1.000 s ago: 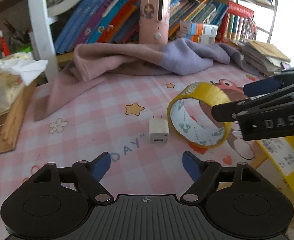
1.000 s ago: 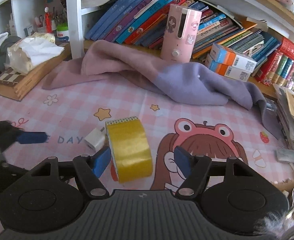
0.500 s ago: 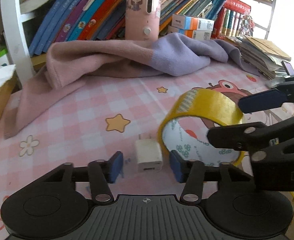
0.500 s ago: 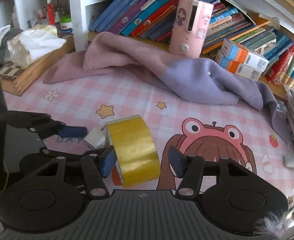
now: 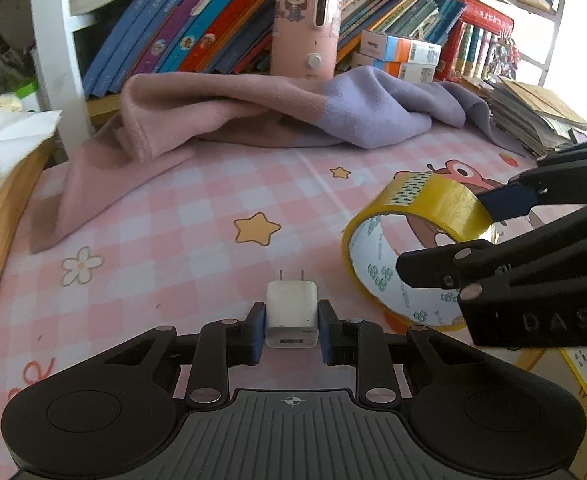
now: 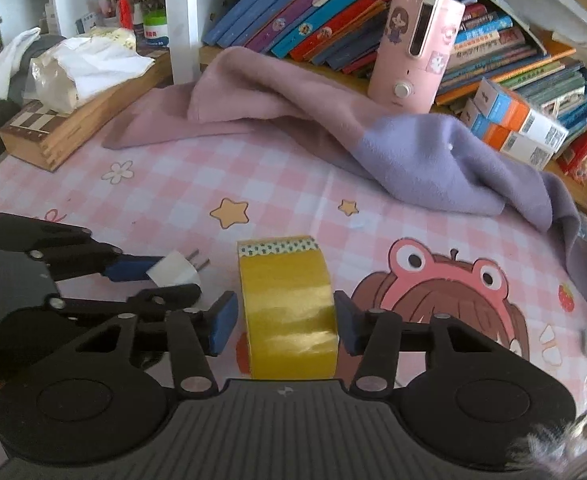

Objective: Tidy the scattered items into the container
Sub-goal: 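Grasp the white charger cube with the left tool while the right tool grasps the tape roll, then carry the charger cube in the left tool and tape roll in the right tool over the box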

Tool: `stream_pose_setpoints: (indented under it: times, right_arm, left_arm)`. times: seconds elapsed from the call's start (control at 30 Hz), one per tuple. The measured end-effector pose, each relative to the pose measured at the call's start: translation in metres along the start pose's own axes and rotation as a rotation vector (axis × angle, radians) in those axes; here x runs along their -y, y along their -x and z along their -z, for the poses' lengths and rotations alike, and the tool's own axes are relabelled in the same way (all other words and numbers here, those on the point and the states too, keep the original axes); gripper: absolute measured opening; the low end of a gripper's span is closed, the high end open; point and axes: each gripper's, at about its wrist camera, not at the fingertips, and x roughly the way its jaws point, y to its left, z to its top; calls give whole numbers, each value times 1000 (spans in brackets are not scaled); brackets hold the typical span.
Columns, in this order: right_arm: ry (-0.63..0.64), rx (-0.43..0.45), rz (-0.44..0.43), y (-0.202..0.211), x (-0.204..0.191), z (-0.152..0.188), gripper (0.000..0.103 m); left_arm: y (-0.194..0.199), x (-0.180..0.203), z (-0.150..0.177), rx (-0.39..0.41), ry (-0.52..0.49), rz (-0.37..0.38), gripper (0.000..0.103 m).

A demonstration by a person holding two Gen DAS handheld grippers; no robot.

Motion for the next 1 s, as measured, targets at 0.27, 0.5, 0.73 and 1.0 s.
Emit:
stream_pose_setpoints:
  times: [0.27, 0.5, 0.73, 1.0]
  right_arm:
    - [-33, 17, -32, 24, -1, 5, 38]
    - [-31, 61, -48, 64, -10, 16, 38]
    - [-38, 94, -56, 101, -23, 39, 38]
    - [-59, 112, -57, 141, -33, 73, 38]
  left_arm:
    - [35, -3, 6, 39, 28, -6, 25]
    - [79, 1, 26, 83, 49, -32, 25]
    - [124, 14, 47, 108, 40, -37, 25]
    - [171, 29, 77, 120, 53, -26, 25]
